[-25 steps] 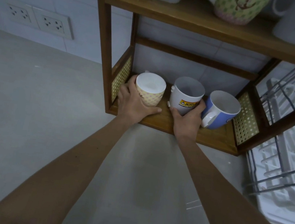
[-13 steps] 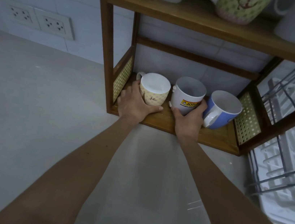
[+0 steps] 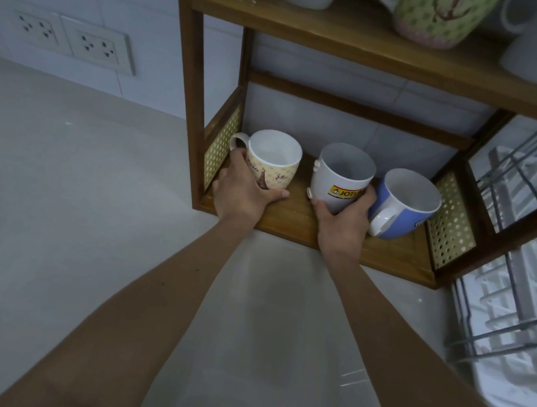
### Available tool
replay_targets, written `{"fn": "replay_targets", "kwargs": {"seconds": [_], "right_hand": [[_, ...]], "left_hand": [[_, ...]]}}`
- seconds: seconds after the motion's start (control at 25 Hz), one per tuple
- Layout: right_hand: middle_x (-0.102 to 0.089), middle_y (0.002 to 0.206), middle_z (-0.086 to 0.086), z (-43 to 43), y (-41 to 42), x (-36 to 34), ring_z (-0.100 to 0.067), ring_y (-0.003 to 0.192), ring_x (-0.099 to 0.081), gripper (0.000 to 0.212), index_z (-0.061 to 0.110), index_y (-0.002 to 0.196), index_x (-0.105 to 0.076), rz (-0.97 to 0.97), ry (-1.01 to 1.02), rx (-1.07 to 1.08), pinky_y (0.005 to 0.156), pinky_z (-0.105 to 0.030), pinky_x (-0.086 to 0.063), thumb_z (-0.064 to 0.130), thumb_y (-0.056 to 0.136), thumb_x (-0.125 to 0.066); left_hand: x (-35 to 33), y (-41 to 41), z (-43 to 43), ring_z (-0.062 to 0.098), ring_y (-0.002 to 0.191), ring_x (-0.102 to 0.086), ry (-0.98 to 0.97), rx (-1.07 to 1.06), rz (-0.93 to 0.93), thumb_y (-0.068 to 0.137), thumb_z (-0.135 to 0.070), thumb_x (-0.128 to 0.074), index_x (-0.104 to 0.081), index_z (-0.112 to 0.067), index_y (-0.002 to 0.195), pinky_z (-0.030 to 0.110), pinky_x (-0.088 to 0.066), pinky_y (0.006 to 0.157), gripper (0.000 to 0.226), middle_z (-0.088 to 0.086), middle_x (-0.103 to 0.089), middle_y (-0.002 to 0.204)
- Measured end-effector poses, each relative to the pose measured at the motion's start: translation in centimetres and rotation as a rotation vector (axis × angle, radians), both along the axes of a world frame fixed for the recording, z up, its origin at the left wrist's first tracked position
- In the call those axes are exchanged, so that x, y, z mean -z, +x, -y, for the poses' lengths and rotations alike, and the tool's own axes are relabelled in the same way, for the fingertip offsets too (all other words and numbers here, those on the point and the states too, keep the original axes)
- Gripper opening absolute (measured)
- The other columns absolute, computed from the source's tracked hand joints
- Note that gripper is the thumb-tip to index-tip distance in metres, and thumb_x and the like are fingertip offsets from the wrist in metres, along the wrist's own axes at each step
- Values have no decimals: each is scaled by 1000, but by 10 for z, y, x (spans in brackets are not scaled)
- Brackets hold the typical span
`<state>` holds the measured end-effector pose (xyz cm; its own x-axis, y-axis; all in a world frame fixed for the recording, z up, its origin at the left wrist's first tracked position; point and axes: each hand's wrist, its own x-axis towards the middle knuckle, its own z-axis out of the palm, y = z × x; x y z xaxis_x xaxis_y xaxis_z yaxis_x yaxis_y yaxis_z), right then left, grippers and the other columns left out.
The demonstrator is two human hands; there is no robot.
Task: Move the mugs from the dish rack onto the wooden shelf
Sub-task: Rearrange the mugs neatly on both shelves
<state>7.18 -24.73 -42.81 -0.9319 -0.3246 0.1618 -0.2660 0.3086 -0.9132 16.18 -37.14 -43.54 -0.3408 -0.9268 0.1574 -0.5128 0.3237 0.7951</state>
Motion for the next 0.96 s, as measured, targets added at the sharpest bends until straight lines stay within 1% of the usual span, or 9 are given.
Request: {"fn": "replay_targets", "kwargs": {"seconds": [0.12, 0.24, 0.36, 0.56, 0.76, 0.96], "right_hand": [[-43, 145, -10, -1, -2, -1, -24, 132, -44, 86, 11, 143, -24, 13, 3, -2, 111, -32, -35, 15, 76, -78], [-45, 144, -12, 2, 2, -2, -25, 131, -45, 85, 9, 141, -26, 6, -15, 36, 108, -28, -35, 15, 74, -78], [-46, 141, -14, 10, 7, -3, -27, 130, -46, 84, 8, 139, -29, 1, -19, 116, 105, -31, -38, 18, 72, -81], [-47, 136, -15, 18, 10, -5, -29, 126, -48, 83, 7, 135, -32, -28, 38, 211, 98, -32, -42, 23, 70, -82], [-48, 129, -17, 19, 13, -4, -32, 121, -50, 80, 5, 128, -35, -42, 33, 250, 96, -34, -44, 24, 67, -83], [-44, 132, -17, 18, 13, -6, -32, 124, -46, 83, 5, 131, -33, -27, 57, 228, 98, -34, -42, 23, 68, -83]], "left_hand": [[-1, -4, -1, 28, 124, -48, -17, -15, 3, 49, -49, -87, -35, -16, 131, 41, -32, 102, 102, 5, -56, 130], [-1, -5, -3, 28, 122, -50, -22, -51, 5, 50, -49, -87, -37, -15, 127, 41, -33, 101, 99, 6, -58, 127], [0, -4, -3, 29, 121, -50, -29, -44, 0, 52, -47, -87, -37, -14, 127, 41, -34, 100, 96, 7, -58, 126], [1, -2, -3, 30, 121, -50, -55, -45, 3, 53, -47, -86, -36, -14, 127, 41, -34, 99, 95, 8, -58, 127], [2, -2, 0, 30, 121, -51, -60, -39, 21, 53, -48, -86, -36, -15, 127, 42, -35, 100, 96, 8, -59, 126], [1, -1, -2, 28, 122, -50, -53, -29, 43, 54, -47, -86, -35, -14, 130, 41, -34, 101, 97, 7, -58, 128]]}}
